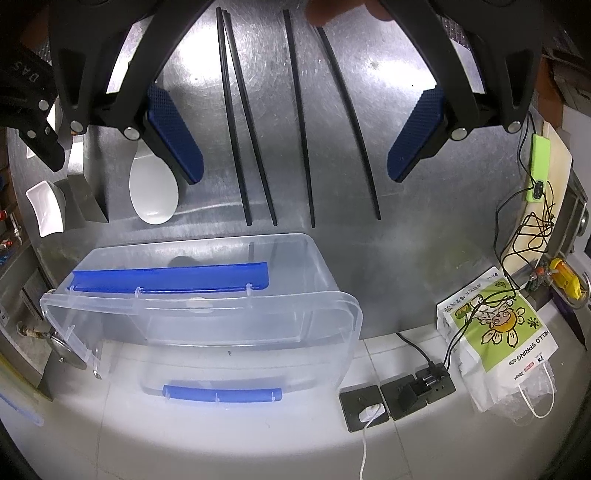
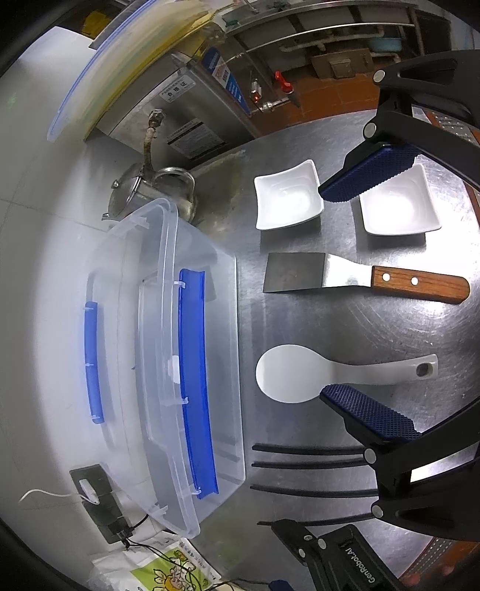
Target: Organize utensils
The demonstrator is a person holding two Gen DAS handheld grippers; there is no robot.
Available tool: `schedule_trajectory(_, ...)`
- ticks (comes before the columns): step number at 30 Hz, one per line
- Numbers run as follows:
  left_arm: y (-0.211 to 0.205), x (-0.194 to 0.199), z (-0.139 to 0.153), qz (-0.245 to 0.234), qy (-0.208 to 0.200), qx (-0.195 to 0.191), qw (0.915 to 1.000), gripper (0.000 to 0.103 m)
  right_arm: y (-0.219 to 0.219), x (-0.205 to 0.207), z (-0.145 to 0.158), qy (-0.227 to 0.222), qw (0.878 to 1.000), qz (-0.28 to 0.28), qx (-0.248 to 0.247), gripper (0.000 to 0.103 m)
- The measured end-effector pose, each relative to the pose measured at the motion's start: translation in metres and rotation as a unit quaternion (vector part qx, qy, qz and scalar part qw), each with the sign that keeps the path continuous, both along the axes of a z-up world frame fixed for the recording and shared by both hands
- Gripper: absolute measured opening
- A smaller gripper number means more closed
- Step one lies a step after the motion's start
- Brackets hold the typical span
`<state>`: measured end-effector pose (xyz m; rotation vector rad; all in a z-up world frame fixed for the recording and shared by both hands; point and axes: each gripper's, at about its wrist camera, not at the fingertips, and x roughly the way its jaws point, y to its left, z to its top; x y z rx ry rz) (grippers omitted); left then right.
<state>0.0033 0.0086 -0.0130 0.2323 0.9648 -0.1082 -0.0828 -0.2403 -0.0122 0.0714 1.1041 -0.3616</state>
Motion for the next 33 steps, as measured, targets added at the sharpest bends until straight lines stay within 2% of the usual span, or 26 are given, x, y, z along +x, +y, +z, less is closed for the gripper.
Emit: schedule_trajectory(33, -0.006, 0.014, -0.006, -0.002, 0.017, 0.004, 0.9998, 0.096, -0.004, 0.012, -0.011, 0.023, 1.000, -0.002, -0.008, 0.098)
